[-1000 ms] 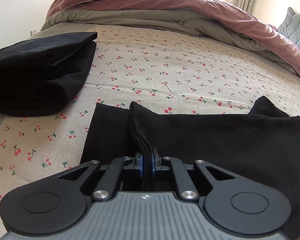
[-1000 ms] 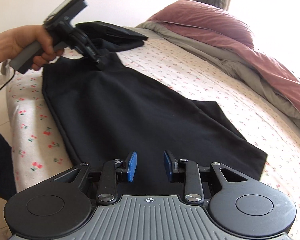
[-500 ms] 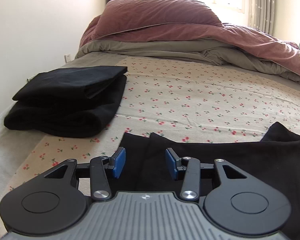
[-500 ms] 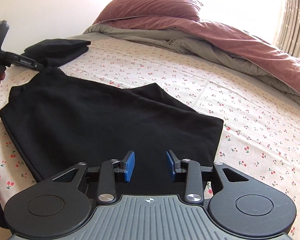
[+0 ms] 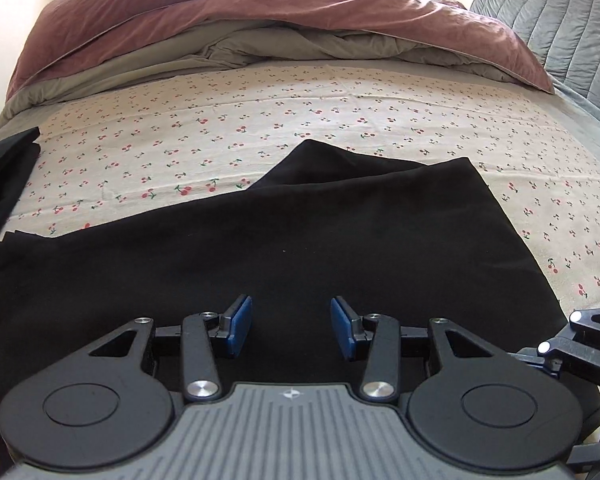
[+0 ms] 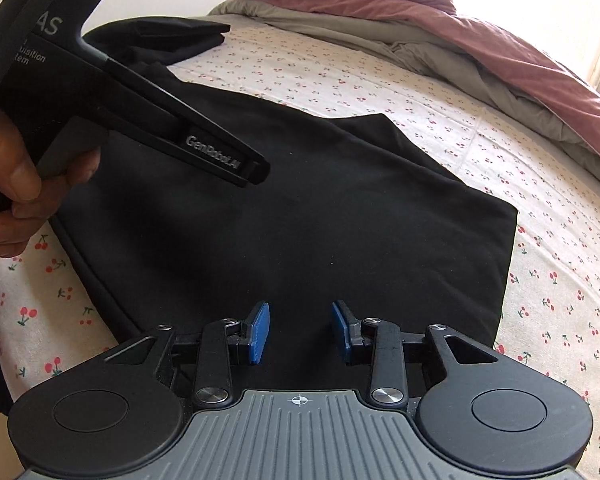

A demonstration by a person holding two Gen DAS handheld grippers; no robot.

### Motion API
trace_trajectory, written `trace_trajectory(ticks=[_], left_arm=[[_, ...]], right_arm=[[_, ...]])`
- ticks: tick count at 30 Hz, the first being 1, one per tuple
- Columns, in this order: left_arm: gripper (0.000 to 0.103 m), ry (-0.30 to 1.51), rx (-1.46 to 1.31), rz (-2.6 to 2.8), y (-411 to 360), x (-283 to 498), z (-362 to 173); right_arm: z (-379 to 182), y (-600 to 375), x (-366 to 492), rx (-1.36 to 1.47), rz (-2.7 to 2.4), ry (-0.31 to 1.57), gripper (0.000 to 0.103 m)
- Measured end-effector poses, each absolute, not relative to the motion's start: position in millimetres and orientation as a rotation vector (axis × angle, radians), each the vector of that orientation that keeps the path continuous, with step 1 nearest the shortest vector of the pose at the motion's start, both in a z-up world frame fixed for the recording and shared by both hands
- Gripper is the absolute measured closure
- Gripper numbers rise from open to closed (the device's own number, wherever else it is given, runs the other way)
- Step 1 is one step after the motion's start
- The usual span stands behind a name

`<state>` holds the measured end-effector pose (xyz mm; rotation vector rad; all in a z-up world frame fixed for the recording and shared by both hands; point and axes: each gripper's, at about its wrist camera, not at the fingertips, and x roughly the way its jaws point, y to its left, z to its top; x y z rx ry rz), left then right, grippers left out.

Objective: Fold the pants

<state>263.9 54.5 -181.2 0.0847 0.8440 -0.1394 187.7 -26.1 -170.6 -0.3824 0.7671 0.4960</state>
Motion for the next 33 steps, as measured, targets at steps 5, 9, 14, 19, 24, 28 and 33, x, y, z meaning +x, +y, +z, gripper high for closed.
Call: trace_trajectory(ticks=[5, 9, 14, 19, 24, 28, 33], left_arm=[[0.065, 0.878, 0.032, -0.139, 55.2, 268.3, -192.3], [0.065, 0.867, 0.032, -0.137, 55.7, 264.4, -194.5], [0.065, 0.879, 0.047, -0.117, 49.7, 267.4, -191.5], [0.066, 0.899, -0.066, -0.145, 56.7, 269.7, -183.7], [0.066, 0.854, -0.061, -0.172, 45.0, 262.5, -171.3], [0.065, 0.875, -0.103, -0.188, 34.3, 272.1, -171.7], [0.062, 0.961, -0.016, -0.131, 13.0, 287.0, -189.5]], right_arm=[[-174.5, -25.0, 180.4, -0.403, 0.506, 0.760, 0.069], [-173.2, -29.5, 168.2, -0.411, 0.545, 0.767, 0.069], [-171.9, -39.5, 158.2, -0.379, 0.571, 0.782, 0.069], [-155.3, -58.6, 149.0, -0.297, 0.577, 0.763, 0.071], [-140.5, -91.5, 153.3, -0.212, 0.515, 0.753, 0.071], [-144.8, -112.9, 165.7, -0.178, 0.441, 0.799, 0.071], [-162.8, -107.7, 160.1, -0.261, 0.423, 0.827, 0.071]])
